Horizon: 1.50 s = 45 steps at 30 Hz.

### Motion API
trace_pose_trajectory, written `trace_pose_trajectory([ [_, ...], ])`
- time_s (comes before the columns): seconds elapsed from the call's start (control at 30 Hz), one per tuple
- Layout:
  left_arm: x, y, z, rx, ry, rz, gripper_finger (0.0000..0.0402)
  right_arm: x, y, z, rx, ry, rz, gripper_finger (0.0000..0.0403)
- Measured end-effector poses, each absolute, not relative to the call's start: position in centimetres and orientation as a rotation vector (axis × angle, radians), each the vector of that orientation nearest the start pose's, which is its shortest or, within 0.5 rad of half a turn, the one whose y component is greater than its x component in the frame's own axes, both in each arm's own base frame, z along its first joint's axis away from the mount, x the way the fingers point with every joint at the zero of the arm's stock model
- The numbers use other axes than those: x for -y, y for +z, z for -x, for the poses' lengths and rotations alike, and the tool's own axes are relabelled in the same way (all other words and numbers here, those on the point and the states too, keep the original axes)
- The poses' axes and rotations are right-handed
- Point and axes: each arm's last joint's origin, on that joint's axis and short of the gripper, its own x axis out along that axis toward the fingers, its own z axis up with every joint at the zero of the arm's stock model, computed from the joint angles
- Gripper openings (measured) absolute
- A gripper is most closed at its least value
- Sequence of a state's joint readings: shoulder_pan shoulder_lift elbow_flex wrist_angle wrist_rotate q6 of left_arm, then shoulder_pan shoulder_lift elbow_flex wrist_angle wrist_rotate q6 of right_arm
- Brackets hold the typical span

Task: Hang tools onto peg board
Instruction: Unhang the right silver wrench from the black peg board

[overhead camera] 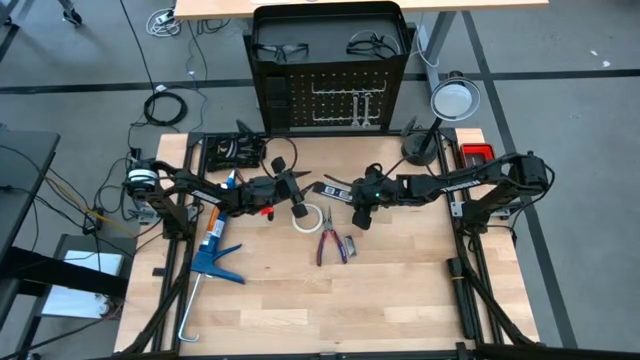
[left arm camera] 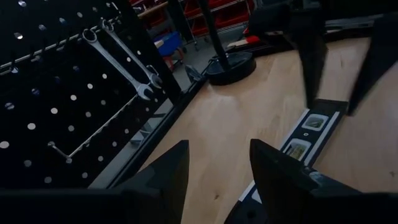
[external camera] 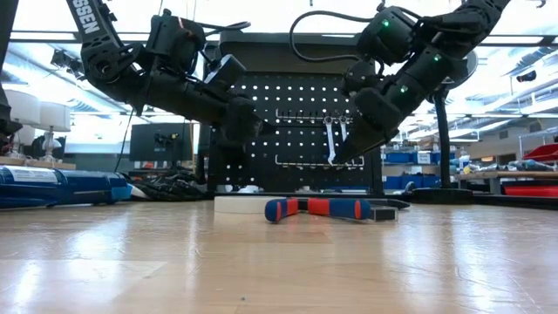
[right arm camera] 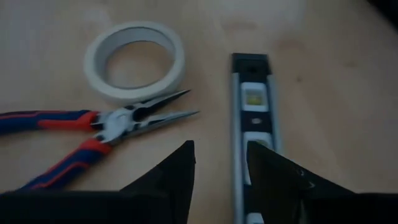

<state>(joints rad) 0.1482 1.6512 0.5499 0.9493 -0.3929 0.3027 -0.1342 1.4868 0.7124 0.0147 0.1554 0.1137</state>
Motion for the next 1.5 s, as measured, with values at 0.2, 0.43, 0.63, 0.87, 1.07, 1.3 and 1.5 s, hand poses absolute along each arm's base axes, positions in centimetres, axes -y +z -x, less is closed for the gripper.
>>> trace_pose_trajectory([
  [0.2, -5.7, 16.1, -29.4, -0.23, 0.515, -0.317, 0.0172, 5.5, 18.0, -28.3, -0.642, -0.647, 0.047, 0.0155],
  [0.43, -6.9, 17.8, -30.0, -0.153, 0.544, -0.37, 0.0172, 9.1, 20.1, -28.4, -0.419, -0.871, 0.06, 0.0154],
  [0.63, -7.0, 18.6, -30.5, -0.127, 0.518, -0.436, 0.0172, 11.7, 21.0, -27.9, -0.343, -0.955, 0.087, 0.0154],
  [0.87, -7.9, 18.1, -30.3, -0.162, 0.457, -0.432, 0.0172, 12.2, 22.2, -28.7, -0.223, -0.984, 0.267, 0.0153],
  [1.07, -8.3, 18.1, -30.3, -0.148, 0.446, -0.397, 0.0172, 14.7, 18.1, -30.1, -0.233, -1.205, 0.283, 0.0153],
  [1.3, -8.2, 17.6, -30.2, -0.196, 0.417, -0.372, 0.0172, 15.9, 16.5, -30.7, -0.119, -1.298, 0.242, 0.0153],
  [1.5, -8.2, 17.6, -30.2, -0.192, 0.391, -0.373, 0.0172, 16.8, 16.6, -30.0, -0.141, -1.394, 0.248, 0.0153],
])
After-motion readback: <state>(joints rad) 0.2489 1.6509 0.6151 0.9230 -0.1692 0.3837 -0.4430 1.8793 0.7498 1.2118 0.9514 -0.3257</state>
